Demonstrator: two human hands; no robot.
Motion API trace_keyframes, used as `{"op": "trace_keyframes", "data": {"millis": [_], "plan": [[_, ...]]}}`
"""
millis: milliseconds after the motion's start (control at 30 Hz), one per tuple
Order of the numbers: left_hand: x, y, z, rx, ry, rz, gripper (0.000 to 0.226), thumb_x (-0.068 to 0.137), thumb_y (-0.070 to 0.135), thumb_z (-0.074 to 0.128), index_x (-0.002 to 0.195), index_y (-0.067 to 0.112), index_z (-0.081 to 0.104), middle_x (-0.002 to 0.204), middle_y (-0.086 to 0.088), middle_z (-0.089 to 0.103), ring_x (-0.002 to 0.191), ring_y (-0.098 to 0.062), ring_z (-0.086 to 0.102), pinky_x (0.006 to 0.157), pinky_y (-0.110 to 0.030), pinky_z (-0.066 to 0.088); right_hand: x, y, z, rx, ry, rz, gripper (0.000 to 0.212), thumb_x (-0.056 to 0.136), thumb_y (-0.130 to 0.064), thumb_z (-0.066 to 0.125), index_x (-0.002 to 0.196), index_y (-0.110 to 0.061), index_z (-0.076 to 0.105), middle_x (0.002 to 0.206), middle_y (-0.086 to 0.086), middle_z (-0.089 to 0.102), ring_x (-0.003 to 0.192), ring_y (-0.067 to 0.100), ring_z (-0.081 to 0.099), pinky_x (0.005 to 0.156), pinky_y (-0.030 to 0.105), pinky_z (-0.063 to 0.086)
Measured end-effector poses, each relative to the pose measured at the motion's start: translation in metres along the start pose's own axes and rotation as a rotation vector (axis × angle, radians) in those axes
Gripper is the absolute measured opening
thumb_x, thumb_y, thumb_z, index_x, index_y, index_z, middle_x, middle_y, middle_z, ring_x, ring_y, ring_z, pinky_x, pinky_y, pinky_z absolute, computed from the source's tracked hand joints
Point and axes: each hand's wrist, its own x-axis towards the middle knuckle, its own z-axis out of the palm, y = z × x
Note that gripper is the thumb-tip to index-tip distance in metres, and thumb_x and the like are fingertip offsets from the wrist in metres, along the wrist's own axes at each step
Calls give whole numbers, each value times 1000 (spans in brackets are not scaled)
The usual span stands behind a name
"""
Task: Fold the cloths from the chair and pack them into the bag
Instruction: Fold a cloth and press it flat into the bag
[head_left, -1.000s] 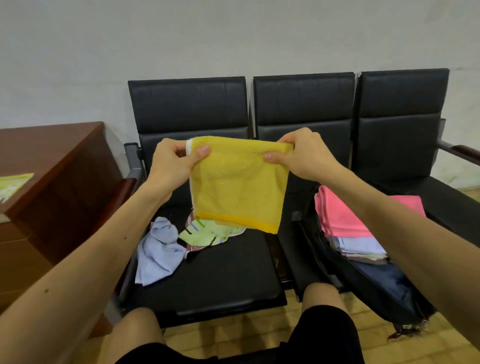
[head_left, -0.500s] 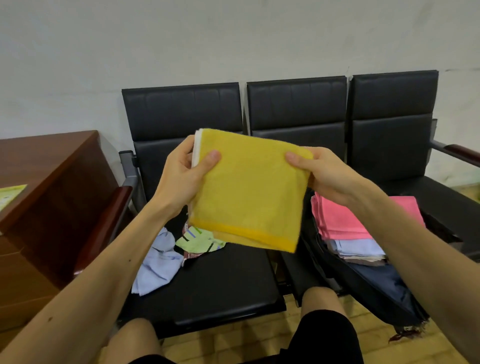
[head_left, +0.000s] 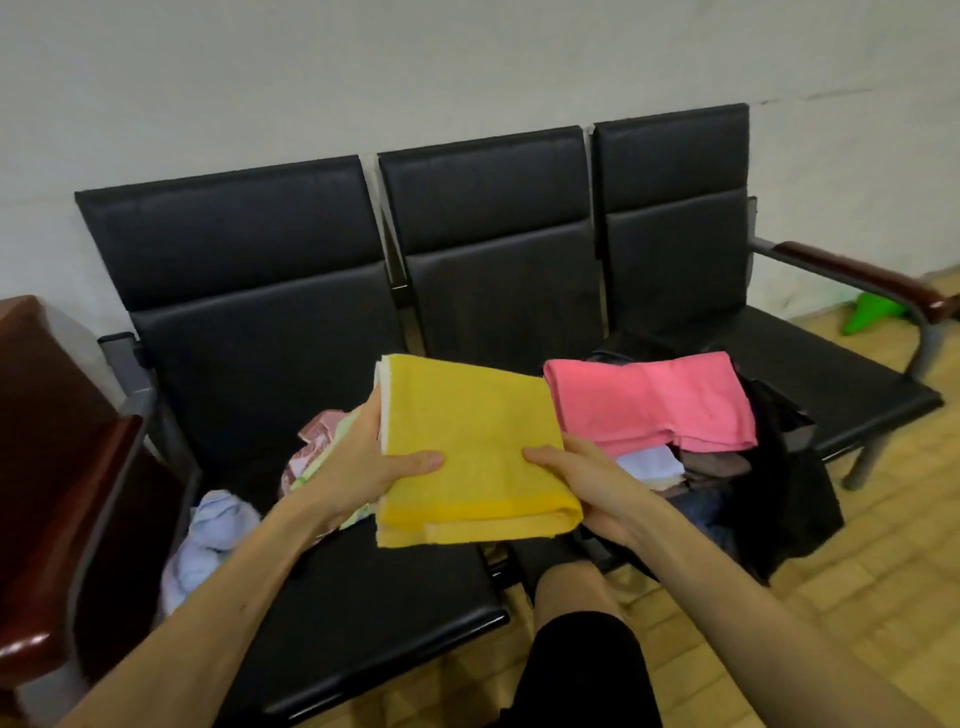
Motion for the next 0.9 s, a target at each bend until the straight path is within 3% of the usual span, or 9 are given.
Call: {"op": "trace_keyframes", "data": {"millis": [100,167,233,300,433,533,667,767,900], "plan": [[28,-24,43,26,-41,-56,79,77,15,83,137,40,39,125,10,64,112,-7,65,86,-34,59,0,10,-35,-55,125,18,43,89,-37,70,125,-17,58,113,1,72,99,20,70,77,30,59],[46,-37,75,33,-55,-81,84,77,15,84,141,36,34,126,10,61,106,2,64,81,-26,59,0,15,-60,-150,202,2,50,85,-38,75,127,-17,55,110,-4,68,95,14,68,71,23,57],[69,-46,109,8,-75,-97,85,77,10,83,140,34,32,126,10,60,100,6,65,74,-18,56,4,16,-94,-236,284,-16,53,84,-33,77,128,-17,52,109,-6,64,93,10,63,72,22,53],[97,-50,141,-27,-114,-98,87,76,7,83,141,32,32,129,7,60,104,3,65,76,-20,56,12,9,-129,-310,346,-42,50,84,-28,78,126,-19,51,115,-5,63,98,12,61,83,27,52],[173,-50,198,-21,-184,-95,109,67,23,93,147,35,21,136,13,53,119,1,57,97,-30,53,41,-25,-209,-477,471,-105,55,82,-23,81,128,-11,54,119,4,65,103,18,62,93,35,50],[234,-47,240,37,-198,-79,139,58,29,96,156,33,-3,154,8,35,139,-11,41,113,-42,40,73,-53,-269,-590,514,-131,62,81,-25,81,133,-11,50,119,1,60,108,20,59,92,36,48],[305,-53,289,94,-260,-66,138,68,7,90,155,19,-16,160,1,22,144,-17,31,116,-34,32,119,-62,-339,-725,602,-69,66,81,-34,80,134,-13,48,124,4,58,115,26,55,95,43,46],[340,-69,310,148,-294,-106,138,71,5,87,154,18,-22,163,0,15,147,-19,25,116,-30,28,145,-55,-365,-779,646,5,68,83,-37,77,137,-12,45,131,9,56,120,31,54,98,46,44],[369,-92,324,212,-330,-166,137,74,6,86,151,15,-27,166,1,-2,150,-18,16,104,-17,24,167,-44,-380,-830,671,84,67,87,-39,73,139,-11,42,133,12,56,121,34,53,97,46,42]]}}
